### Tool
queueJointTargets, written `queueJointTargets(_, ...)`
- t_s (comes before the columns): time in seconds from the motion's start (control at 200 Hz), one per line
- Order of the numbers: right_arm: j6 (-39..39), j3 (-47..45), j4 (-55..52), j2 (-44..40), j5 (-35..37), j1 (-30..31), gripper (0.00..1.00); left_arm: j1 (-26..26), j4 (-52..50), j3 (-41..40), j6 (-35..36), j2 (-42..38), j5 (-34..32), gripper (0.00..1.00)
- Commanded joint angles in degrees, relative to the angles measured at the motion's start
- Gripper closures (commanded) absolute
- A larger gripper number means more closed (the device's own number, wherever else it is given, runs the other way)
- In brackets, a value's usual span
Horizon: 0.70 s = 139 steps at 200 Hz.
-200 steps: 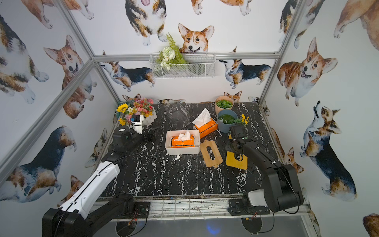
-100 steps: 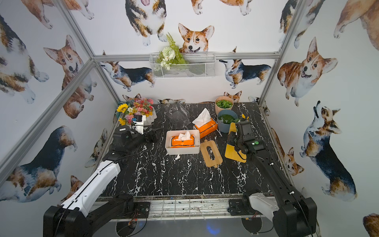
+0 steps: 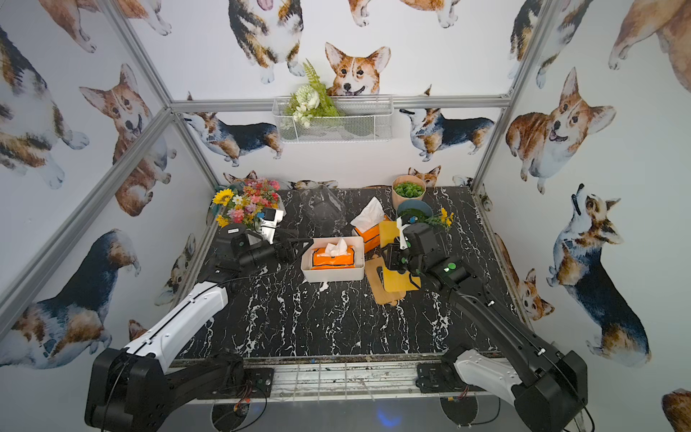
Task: Put the tissue paper into the tissue box
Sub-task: Pick up the box lid from the center of the board.
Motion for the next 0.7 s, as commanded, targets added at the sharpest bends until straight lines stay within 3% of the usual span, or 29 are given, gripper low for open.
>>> queueJointTargets(0.0,-4.25,-0.23,6.14,1.79,0.18,4.18,0.88,-0.89,2.06,1.26,-1.38,1.83,6.65,0.0)
queueJointTargets(0.2,-10.11,-0.84,10.6,6.61,2.04,12.91,0.91,-2.11,0.69,3.54,-3.54,6.87,12.81,0.0)
queueJointTargets(0.33,-12.22,-1.02,12.53,8.72,2.22,15.45,0.91,-3.4,-2.5,5.95,-3.41,10.33,16.3,0.01)
queueJointTargets(0.691,-16.89,-1.99,16.81,11.14,4.18,20.43,0.92,-5.19,-15.03,11.18,1.11,17.13,17.01,0.16)
